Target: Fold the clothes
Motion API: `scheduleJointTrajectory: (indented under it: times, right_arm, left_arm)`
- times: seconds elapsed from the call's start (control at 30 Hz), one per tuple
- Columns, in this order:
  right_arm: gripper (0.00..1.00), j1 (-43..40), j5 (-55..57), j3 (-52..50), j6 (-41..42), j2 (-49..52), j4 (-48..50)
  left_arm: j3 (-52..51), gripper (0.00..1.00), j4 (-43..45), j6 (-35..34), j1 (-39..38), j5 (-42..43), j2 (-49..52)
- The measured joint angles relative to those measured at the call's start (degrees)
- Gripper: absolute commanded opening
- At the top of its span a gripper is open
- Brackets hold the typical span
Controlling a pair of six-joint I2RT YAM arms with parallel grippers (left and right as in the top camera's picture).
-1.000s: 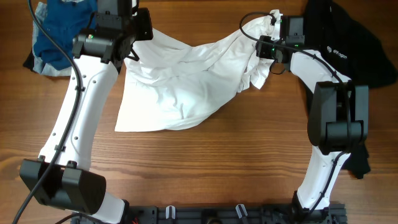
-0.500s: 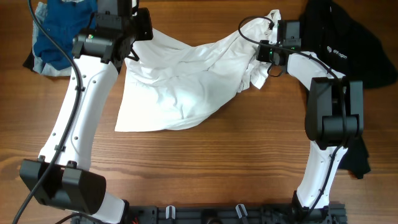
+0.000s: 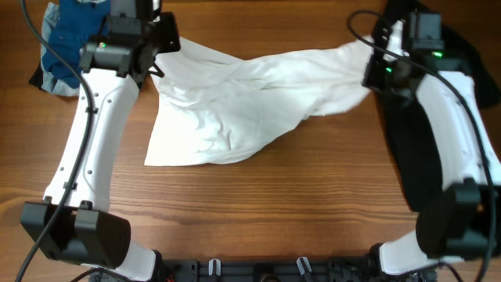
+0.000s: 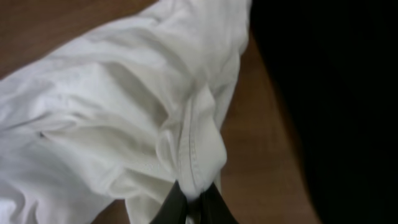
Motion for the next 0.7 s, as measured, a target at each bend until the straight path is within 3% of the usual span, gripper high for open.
scheduleJointTrajectory:
  times: [0.1,0.27,0.3,0.43,0.5,0.6,0.7]
  right_arm:
    - [0.04,-0.13,0.31,-0.76,0.13,-0.48,-9.99]
    - [0.04,0.02,0.28,-7.15,1.07,-0.26,-14.73]
    - [0.08,0.02,0.11,-8.61,1.07,-0.22,-15.56]
    - [0.44,0.02,-5.05,-15.17,-2.69,-0.02,-16.85]
    - [0.53,0.04,-6.67,-15.58,-4.48,-0.02,-15.67]
    - [0.77,0.04,-8.11,-14.82,-5.81,-0.02,-11.85]
    - [0.75,0.04,-7.87,-10.91,-6.51,-0.87,-1.2]
  left_arm:
    - [0.0,0.04,-0.13,0.0,2.25,0.0,0.0]
    - [0.0,0.04,-0.5,0.0,4.31,-0.02,0.0]
    - [0.0,0.04,-0.61,0.0,4.61,-0.02,0.0]
    - [0.0,0.04,-0.61,0.0,4.87,-0.02,0.0]
    - [0.0,0.04,-0.61,0.0,4.87,-0.02,0.0]
    - [0.0,0.04,-0.61,0.0,4.87,0.0,0.0]
    - [0.0,0.04,-0.72,0.0,4.87,-0.02,0.0]
